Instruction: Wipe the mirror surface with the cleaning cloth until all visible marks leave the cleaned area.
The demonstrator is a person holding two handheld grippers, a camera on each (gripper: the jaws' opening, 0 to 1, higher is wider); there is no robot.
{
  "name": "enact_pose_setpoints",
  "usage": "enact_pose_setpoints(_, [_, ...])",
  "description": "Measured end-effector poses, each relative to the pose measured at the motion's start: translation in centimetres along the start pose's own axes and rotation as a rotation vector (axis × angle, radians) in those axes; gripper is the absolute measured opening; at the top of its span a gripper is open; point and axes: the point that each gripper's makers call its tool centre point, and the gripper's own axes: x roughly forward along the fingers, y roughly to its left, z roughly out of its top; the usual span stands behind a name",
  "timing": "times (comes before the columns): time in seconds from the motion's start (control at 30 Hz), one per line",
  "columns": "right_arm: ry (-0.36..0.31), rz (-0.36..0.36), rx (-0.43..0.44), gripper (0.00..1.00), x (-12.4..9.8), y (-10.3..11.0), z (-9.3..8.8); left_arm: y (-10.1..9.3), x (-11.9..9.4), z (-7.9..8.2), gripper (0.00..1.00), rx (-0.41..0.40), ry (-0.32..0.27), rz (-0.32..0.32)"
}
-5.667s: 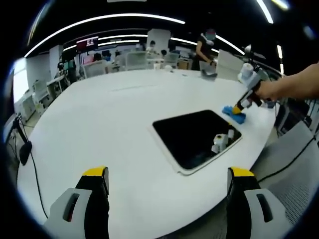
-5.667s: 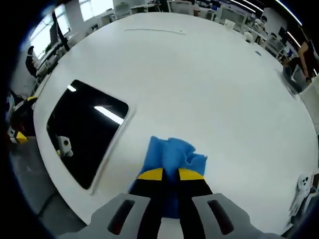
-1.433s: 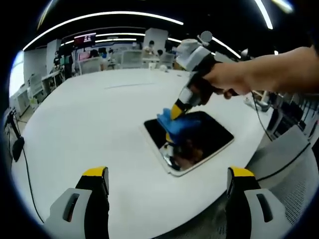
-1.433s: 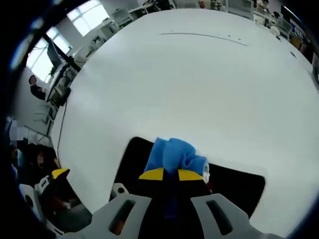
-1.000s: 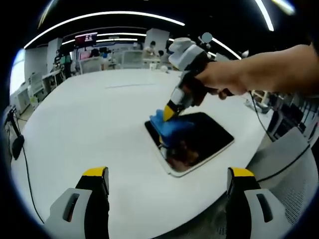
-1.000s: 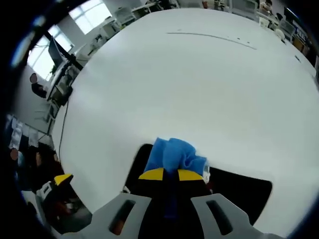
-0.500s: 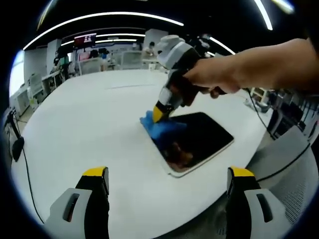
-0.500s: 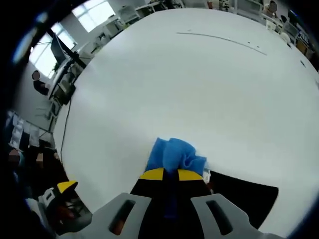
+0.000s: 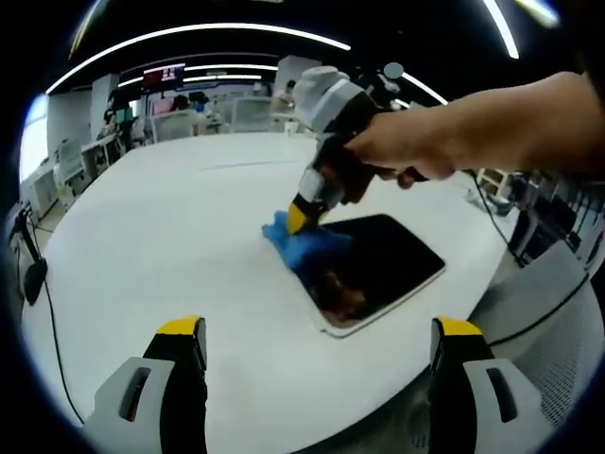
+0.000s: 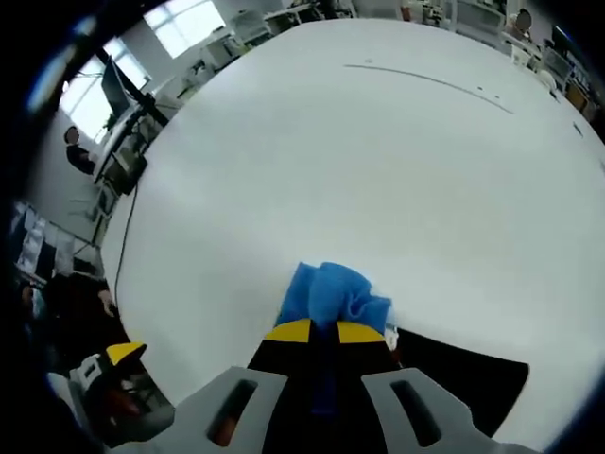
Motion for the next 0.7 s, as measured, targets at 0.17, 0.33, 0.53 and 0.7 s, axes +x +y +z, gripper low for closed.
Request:
enact_pose_setpoints(0.17, [-0.010, -0.008, -0.019, 0.02, -0.3, 0.3, -0.3, 0.1, 0.0, 0.0, 0.99, 0.002, 0.000, 0.005])
enact_pose_setpoints(0.33, [-0.021, -0.009, -0.022, 0.02, -0.5, 0.3, -0.5, 0.2, 0.1, 0.0, 0.99, 0.009, -0.003, 0.007])
enact_pose_setpoints(0.53, [-0.016, -0.005, -0.025, 0.02, -0.5, 0.6, -1.0, 0.2, 0.1, 0.0, 0.99, 0.015, 0.000, 0.009])
enact_pose_setpoints(0.7, [-0.016, 0.001, -0.029, 0.02, -0.5, 0.8, -1.5, 0.2, 0.1, 0.0, 0.99, 0.019, 0.001, 0.012])
